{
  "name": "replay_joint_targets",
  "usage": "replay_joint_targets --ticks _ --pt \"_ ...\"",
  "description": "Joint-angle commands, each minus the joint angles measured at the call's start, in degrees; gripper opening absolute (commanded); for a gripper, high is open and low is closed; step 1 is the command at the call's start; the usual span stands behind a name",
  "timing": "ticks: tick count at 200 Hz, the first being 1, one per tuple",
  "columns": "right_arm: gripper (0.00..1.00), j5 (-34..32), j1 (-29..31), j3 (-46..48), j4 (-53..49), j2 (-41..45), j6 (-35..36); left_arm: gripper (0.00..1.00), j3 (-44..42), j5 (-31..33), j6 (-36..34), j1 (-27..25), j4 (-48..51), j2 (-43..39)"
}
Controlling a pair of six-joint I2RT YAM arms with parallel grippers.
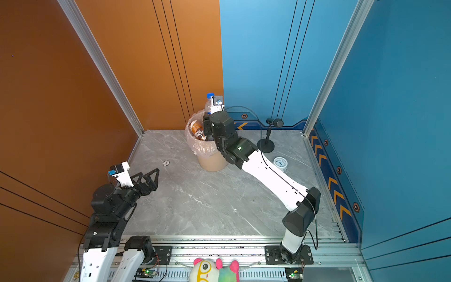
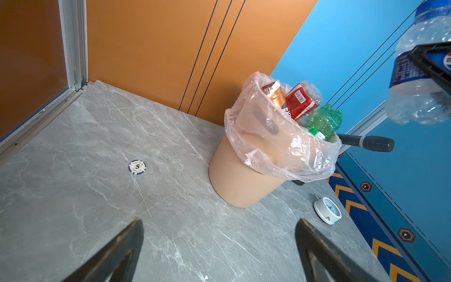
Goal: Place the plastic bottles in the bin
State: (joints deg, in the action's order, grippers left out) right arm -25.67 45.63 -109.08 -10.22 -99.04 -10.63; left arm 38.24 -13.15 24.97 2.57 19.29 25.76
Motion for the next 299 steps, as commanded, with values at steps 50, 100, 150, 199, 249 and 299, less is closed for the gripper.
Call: replay_joint_targets --ticks 50,100,150,199,249,299 --pt "0.49 4.3 -2.5 -2.2 4.0 -7.1 0.7 0.98 -1.1 -1.8 0.9 1.7 -2.5 1.2" --pt "1.00 3.6 -4.0 -10.3 -4.1 -12.9 -0.3 0.98 -1.2 -1.9 1.0 2.1 -2.4 1.7" --pt "1.00 2.7 -4.2 -4.9 -0.2 -5.5 0.8 0.97 -1.2 -2.1 1.1 2.6 -2.8 2.4" --pt "1.00 3.3 -5.0 6.7 5.1 7.6 1.2 0.98 -1.7 -2.3 2.0 3.0 -3.9 2.9" --pt "1.00 5.7 -11.4 25.2 6.8 22.1 -3.7 0.98 -2.3 -2.9 3.0 3.3 -5.3 3.4" --pt "1.00 5.9 -14.4 39.4 0.5 32.1 -8.0 0.98 -2.4 -2.9 3.2 3.4 -5.6 3.9"
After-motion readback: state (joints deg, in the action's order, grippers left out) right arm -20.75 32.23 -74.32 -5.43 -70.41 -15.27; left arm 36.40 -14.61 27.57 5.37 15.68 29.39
